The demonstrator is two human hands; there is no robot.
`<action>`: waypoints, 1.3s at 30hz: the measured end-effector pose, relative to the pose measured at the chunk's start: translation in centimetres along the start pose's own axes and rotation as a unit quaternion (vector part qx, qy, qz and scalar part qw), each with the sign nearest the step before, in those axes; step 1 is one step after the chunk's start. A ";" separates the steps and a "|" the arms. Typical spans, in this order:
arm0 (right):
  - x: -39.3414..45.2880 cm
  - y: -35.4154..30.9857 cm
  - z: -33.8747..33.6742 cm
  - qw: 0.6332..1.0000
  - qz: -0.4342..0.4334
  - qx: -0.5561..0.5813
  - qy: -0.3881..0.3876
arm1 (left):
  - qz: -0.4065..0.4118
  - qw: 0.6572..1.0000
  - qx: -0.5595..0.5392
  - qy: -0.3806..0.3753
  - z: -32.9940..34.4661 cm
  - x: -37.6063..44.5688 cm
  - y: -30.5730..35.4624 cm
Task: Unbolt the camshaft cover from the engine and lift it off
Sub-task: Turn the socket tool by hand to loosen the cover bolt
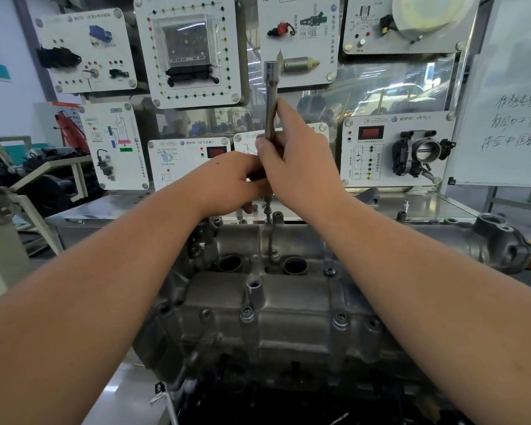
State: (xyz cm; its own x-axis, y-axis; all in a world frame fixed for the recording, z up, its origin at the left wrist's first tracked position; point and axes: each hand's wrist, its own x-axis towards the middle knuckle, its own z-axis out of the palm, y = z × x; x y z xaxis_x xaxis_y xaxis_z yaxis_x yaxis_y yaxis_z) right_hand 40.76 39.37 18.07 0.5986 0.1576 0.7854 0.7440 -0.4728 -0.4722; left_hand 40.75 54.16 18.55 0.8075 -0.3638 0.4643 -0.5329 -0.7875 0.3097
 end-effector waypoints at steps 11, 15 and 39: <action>0.2 0.1 0.0 1.000 0.006 -0.014 0.015 | 0.002 1.000 -0.027 -0.005 0.1 -0.1 -0.1; -0.2 -0.3 -0.1 1.000 -0.010 -0.012 0.013 | 0.005 1.000 -0.018 0.008 0.0 0.1 -0.2; -0.2 -0.3 0.0 1.000 0.008 -0.011 -0.001 | 0.002 1.000 -0.001 -0.004 0.0 0.1 -0.2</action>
State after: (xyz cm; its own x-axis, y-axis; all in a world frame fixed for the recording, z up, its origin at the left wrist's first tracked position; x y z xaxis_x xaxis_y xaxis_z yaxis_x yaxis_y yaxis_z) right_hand 40.39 39.44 18.04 0.6115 0.1508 0.7768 0.7268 -0.4952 -0.4760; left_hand 40.93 54.26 18.53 0.8075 -0.3699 0.4594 -0.5359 -0.7854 0.3097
